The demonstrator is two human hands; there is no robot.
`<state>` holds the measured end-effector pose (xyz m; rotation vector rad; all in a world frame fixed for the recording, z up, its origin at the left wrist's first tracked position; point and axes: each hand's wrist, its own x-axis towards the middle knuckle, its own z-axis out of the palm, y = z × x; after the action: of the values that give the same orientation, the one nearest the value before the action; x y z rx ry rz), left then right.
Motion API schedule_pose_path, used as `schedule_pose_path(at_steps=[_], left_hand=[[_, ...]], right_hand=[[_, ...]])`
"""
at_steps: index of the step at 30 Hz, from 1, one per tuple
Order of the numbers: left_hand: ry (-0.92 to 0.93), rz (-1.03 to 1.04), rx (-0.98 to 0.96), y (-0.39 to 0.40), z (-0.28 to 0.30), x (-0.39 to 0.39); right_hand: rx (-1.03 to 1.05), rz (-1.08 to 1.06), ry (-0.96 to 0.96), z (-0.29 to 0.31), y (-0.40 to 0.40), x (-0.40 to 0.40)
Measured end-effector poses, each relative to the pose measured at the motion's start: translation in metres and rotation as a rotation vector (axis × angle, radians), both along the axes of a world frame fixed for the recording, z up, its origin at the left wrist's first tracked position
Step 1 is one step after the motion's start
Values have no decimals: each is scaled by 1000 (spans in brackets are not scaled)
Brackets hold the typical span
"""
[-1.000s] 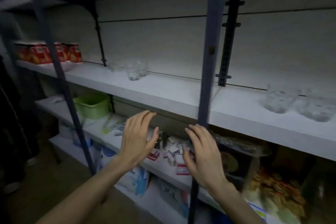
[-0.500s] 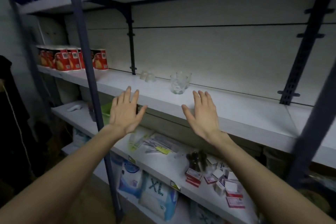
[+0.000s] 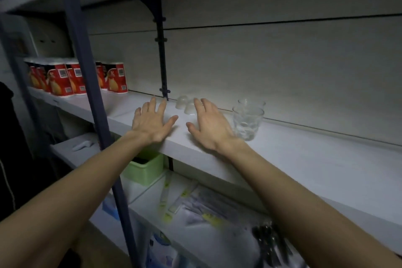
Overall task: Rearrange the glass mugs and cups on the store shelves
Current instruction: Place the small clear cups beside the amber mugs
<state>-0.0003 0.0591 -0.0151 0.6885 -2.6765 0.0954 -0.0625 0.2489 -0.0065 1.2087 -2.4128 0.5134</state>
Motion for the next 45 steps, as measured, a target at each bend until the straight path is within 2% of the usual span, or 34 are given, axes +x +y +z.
schedule_pose_path(at_steps=[4, 9, 13, 17, 21, 24, 29, 31, 34, 38, 42, 45], left_hand=[[-21, -81, 9, -31, 12, -46], [-74, -204, -5, -66, 16, -99], [-92, -350, -10, -97, 11, -137], [-93, -501, 64, -117, 5, -159], [6, -547, 128, -130, -2, -167], [18, -585, 171, -138, -2, -169], [-21, -625, 465, -140, -5, -157], [-14, -637, 482, -138, -6, -152], [98, -687, 492, -128, -5, -134], [355, -742, 726, -92, 5, -92], [584, -838, 840, -27, 11, -29], [660, -946, 912, 42, 5, 26]], right_hand=[[4, -112, -222, 2, -44, -54], [-27, -201, -349, -1, -79, -97], [-55, -234, -360, -4, -101, -113], [30, -323, -360, -7, -120, -118], [-13, -440, -316, -6, -128, -108], [-80, -503, -368, -2, -132, -95], [-170, -518, -397, -6, -127, -67], [-183, -511, -345, -6, -120, -56], [-230, -478, -257, -5, -104, -28], [-419, -403, -136, -5, -70, 24], [-685, -387, -4, -15, -8, 89], [-803, -473, 22, -26, 58, 146]])
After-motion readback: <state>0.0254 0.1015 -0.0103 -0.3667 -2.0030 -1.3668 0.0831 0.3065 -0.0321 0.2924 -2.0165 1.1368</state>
